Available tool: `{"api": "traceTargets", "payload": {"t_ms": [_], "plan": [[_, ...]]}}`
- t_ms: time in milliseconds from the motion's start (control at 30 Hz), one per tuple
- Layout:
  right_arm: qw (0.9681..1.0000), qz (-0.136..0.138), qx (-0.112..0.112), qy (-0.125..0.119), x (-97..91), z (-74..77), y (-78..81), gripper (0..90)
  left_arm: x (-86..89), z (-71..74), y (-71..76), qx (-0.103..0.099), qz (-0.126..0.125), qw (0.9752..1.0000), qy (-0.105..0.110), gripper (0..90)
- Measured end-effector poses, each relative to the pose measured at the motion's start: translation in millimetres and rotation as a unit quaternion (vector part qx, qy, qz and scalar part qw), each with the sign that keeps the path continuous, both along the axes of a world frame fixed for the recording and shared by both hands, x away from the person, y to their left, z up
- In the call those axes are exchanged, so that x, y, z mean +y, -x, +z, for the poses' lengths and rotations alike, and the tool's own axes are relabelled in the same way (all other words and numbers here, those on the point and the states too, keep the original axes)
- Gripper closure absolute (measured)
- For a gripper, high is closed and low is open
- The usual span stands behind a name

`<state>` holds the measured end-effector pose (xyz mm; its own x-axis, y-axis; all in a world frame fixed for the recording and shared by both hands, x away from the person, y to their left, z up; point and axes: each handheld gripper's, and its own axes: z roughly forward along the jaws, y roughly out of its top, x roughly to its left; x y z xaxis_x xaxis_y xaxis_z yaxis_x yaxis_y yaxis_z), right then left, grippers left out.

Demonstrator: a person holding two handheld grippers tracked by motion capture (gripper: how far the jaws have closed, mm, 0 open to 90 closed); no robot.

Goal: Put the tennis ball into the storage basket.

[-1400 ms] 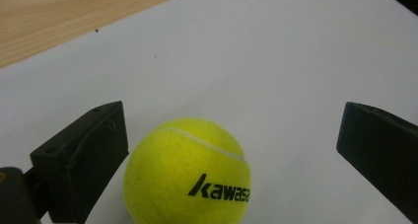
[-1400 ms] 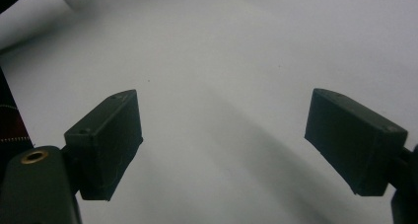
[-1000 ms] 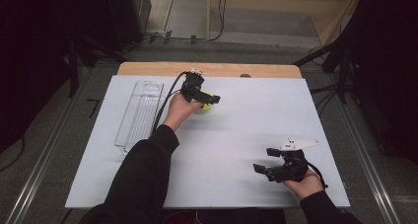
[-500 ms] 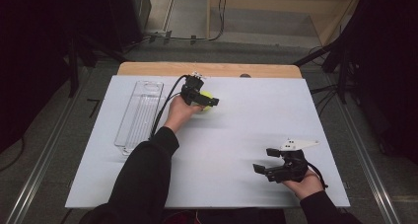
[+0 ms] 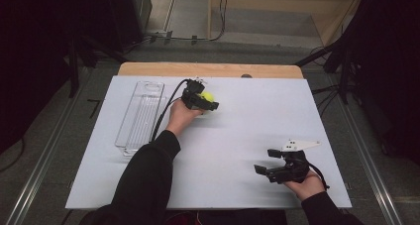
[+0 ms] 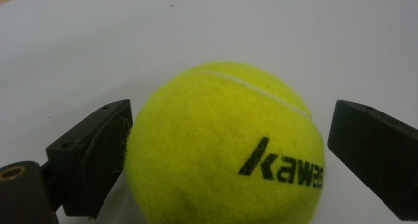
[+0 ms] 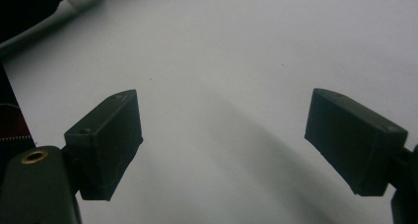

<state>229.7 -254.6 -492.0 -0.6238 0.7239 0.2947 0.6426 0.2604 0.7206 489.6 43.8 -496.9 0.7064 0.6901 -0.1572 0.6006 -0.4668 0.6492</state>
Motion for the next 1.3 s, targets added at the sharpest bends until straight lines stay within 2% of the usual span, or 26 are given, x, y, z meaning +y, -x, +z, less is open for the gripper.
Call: {"api": "traceTargets", "payload": {"t_ms": [133,267,333,667,800,1033,1233,1300], "plan": [[1.0,0.0,-0.001,0.001,-0.4,0.0,0.0,12.5,-0.4,-5.0,-0.1,0.007,-0.002,1.0,-0.006,6.8],[1.0,0.0,-0.001,0.001,-0.7,0.0,0.0,12.5,-0.9,-3.9,1.7,-0.005,-0.004,0.9999,-0.013,16.5],[1.0,0.0,-0.001,0.001,-0.5,0.0,0.0,12.5,0.1,-3.2,2.3,-0.014,-0.002,0.9997,-0.02,25.4],[1.0,0.0,-0.002,0.001,-0.8,0.0,0.0,12.5,0.8,-1.5,4.1,-0.017,-0.007,0.9996,-0.02,26.1],[1.0,-0.001,-0.002,0.001,-1.1,0.0,-0.1,12.5,1.6,3.3,6.5,-0.014,-0.013,0.9997,-0.012,26.1],[1.0,-0.002,-0.001,0.002,-1.1,0.0,0.0,12.4,3.0,12.7,14.5,-0.008,-0.018,0.9998,0.001,26.1],[1.0,-0.003,0.0,0.002,-1.0,0.0,0.0,12.5,6.1,21.4,24.6,-0.016,-0.029,0.9994,0.007,26.1],[1.0,-0.004,0.001,0.001,-1.2,-0.1,-0.2,12.5,7.1,23.1,27.2,-0.008,-0.034,0.9994,0.005,26.0]]}}
